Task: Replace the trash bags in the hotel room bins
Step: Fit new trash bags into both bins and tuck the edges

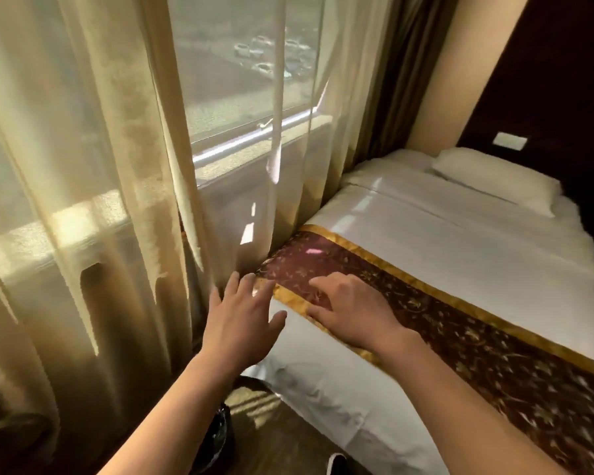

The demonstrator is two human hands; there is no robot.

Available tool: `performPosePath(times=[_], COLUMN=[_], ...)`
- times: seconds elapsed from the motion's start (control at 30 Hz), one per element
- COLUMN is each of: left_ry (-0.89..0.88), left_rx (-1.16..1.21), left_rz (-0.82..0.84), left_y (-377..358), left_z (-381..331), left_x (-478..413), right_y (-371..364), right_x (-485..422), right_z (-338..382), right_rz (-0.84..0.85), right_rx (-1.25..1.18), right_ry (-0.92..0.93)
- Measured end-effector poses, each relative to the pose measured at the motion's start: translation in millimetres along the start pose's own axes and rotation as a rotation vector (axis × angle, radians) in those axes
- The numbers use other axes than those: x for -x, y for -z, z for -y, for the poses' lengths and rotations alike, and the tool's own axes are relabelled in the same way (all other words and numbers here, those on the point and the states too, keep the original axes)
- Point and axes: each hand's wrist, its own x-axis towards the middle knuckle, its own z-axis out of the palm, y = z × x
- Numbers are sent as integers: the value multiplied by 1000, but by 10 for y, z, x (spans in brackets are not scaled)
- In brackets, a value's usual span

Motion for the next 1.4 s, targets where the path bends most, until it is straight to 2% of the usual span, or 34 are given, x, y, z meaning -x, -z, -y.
performPosePath(times=[0.2, 0.4, 0.57, 0.77, 1.03, 1.4], left_ry=[-293, -593, -811, -1057, -1243, -1473], left_rx=[18, 85, 130, 218, 303, 311], left_rz=[10, 18, 51, 64, 97, 148], left_y=[103, 131, 146, 137, 111, 10], left_z=[-650, -1654, -2591, -3689, -4590, -5145], left_x=[238, 701, 1446, 2888, 4477, 5339], right_y=[334, 541, 744, 914, 955, 818], right_x=[948, 2227, 3541, 5391, 7266, 8309], right_z=[-160, -427, -518, -496, -241, 28], right_rz=[-132, -207, -332, -440, -453, -478], right_rx=[-8, 14, 28, 135, 205, 205], right_ry=[-265, -554, -757, -974, -1208, -1457])
